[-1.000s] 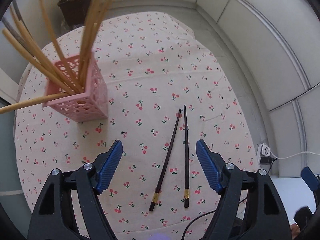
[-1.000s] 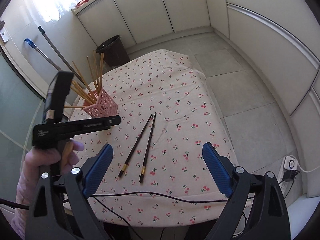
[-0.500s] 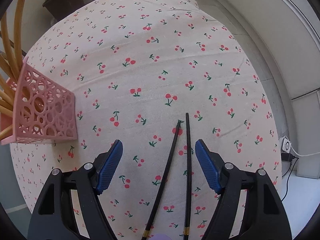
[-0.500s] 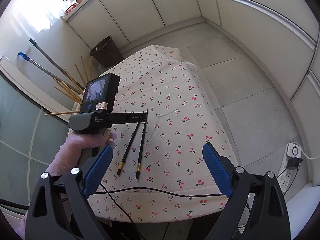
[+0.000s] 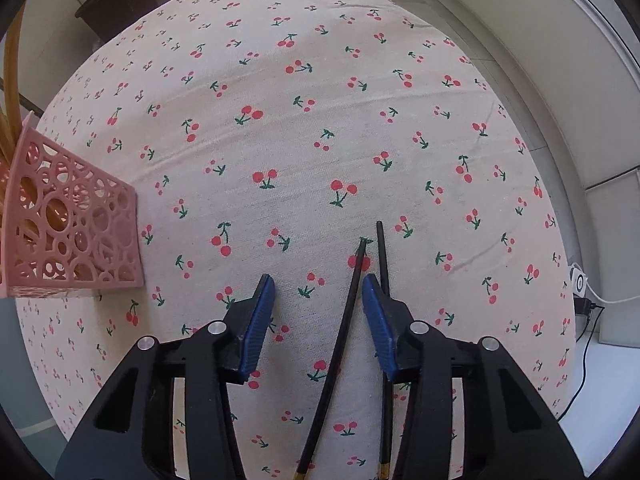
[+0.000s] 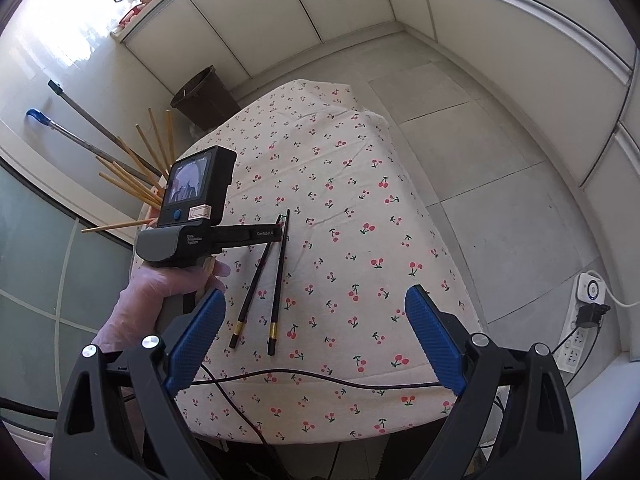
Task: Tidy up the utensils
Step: 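Lift the black chopstick with the left tool while the right tool grasps the other, then carry both black chopsticks over the pink holder and lower them in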
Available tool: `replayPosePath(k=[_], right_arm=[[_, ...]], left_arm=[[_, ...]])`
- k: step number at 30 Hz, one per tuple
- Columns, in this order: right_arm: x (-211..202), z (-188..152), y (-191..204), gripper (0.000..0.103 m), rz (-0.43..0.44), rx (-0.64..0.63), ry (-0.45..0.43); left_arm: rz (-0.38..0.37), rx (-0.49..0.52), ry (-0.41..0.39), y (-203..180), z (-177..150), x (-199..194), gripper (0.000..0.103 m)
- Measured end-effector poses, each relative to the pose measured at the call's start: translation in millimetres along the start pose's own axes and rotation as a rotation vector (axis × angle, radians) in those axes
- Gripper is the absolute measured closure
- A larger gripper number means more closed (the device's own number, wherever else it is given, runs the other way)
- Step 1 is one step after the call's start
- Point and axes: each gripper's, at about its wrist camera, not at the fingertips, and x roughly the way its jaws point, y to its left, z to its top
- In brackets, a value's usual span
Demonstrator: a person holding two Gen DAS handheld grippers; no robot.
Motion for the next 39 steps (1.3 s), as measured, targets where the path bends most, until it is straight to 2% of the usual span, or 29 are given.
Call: replayPosePath(k=[5, 7, 9, 11, 17, 20, 24, 28, 29, 31, 33, 34, 35, 36, 39], right_arm=[[18.8, 1.4, -4.9, 0.014, -0.051, 0.017, 0.035], [29.5, 3.4, -6.4, 0.014, -0.068, 0.027, 0.058], [42.5, 7.0, -7.1, 0.014, -0.083, 0.039, 0.078], [58.8, 13.0, -7.6, 0.014, -0.087, 0.061, 0.100], [112.0, 37.2, 16.1, 0.014, -0.151, 0.052, 0.105], [142.2, 48.2, 33.4, 0.014, -0.159, 0.027, 0.125], [182.0, 52.6, 46.4, 0.014, -0.213, 0.010, 0.161], [210.2, 53.8, 54.0, 0.015, -0.250, -0.011, 0.164], [212.2, 53.9, 58.8, 0.016, -0.269, -0.036, 0.137], [216.0, 51.4, 70.0, 0.026, -0.287, -0.097, 0.109], [218.1, 46.2, 81.5, 0.060, -0.317, -0.159, 0.083], [218.0, 44.1, 84.9, 0.064, -0.315, -0.173, 0.075], [217.6, 42.6, 86.7, 0.076, -0.299, -0.179, 0.073], [217.4, 42.0, 86.8, 0.099, -0.279, -0.179, 0.081], [210.2, 40.5, 82.7, 0.099, -0.197, -0.132, 0.075]], left_arm=[[-0.006, 0.024, -0.030, -12.1, -3.9, 1.1, 0.083], [-0.020, 0.010, -0.040, -6.1, -7.1, -1.1, 0.099], [-0.060, -0.010, -0.041, 4.7, -15.1, -6.9, 0.100], [-0.055, -0.001, -0.058, 11.8, -24.1, -18.1, 0.100], [-0.049, 0.026, -0.177, 31.5, -68.9, -83.6, 0.100], [-0.006, 0.017, -0.260, 47.4, -83.2, -118.5, 0.099], [0.022, -0.033, -0.340, 79.0, -102.8, -153.2, 0.099], [0.040, -0.079, -0.403, 104.0, -115.3, -178.7, 0.099], [0.041, -0.087, -0.413, 107.6, -118.2, -184.4, 0.099], [0.039, -0.097, -0.434, 113.0, -122.3, -193.6, 0.099], [0.031, -0.097, -0.452, 114.4, -126.9, -201.7, 0.099], [0.026, -0.095, -0.459, 113.9, -127.5, -204.0, 0.099], [0.021, -0.091, -0.467, 112.6, -128.0, -206.5, 0.099], [0.015, -0.090, -0.473, 111.6, -128.4, -208.2, 0.099], [-0.003, -0.090, -0.487, 110.0, -128.9, -210.0, 0.099]])
